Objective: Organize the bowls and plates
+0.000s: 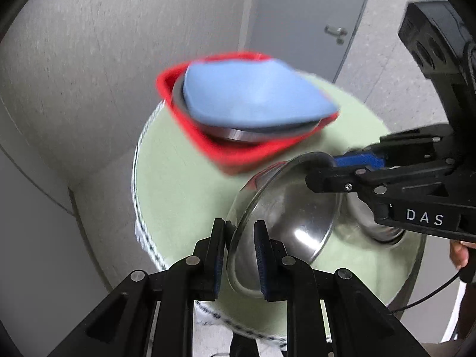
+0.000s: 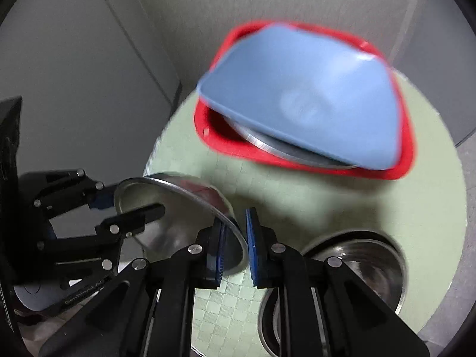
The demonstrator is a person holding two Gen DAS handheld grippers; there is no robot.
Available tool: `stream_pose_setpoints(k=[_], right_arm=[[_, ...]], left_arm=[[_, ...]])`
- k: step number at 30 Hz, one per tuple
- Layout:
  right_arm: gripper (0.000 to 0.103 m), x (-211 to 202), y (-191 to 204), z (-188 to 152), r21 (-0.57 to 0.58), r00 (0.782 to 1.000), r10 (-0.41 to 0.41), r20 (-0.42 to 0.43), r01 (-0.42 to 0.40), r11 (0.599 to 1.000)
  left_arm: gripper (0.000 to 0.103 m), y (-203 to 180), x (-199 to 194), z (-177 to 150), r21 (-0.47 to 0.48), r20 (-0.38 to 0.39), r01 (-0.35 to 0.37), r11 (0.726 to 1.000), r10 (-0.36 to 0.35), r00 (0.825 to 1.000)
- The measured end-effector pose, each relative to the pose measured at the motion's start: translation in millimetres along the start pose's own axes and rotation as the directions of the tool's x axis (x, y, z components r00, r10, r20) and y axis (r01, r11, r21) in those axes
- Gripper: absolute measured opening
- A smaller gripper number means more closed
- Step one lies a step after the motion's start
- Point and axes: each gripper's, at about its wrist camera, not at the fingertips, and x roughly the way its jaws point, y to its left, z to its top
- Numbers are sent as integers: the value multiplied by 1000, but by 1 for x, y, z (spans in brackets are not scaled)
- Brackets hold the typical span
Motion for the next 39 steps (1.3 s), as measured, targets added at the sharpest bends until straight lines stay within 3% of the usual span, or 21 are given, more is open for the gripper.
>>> stream_pose_setpoints(k=[5,10,17,21,26,31,35,39], right_arm=[[13,-57,-28,-17,47,994,9,110,-15,999],[13,-97,-58,-37,115,988,-18,157,0,993],[13,-82,-115,-72,231,995,-29,97,6,973],[13,-62,-133,-81,264,997,-20,79,-1,964],[14,-53,-132,-82,247,994,-73,77,52,968],[16,-53,-139,-90,258,984,-121,127,85,962],[18,-55,-149,-99,307,979,-123,161,69,949],[50,-59,-157,-118,385,973,-107,204,21,923]], left_arm=[[16,-35,-26,20,53,59,60,997,-63,996],[16,-82,-10,30,126,12,138,982,-141,990],[16,-115,49,29,125,-112,161,979,-148,983],[16,-119,63,29,104,-125,138,985,-125,984],[24,-129,67,26,97,-86,88,991,-80,993],[37,-138,63,13,64,-31,47,997,-45,998],[63,-133,50,5,40,33,-21,999,20,999],[73,-126,44,-12,-10,65,-67,998,68,996]])
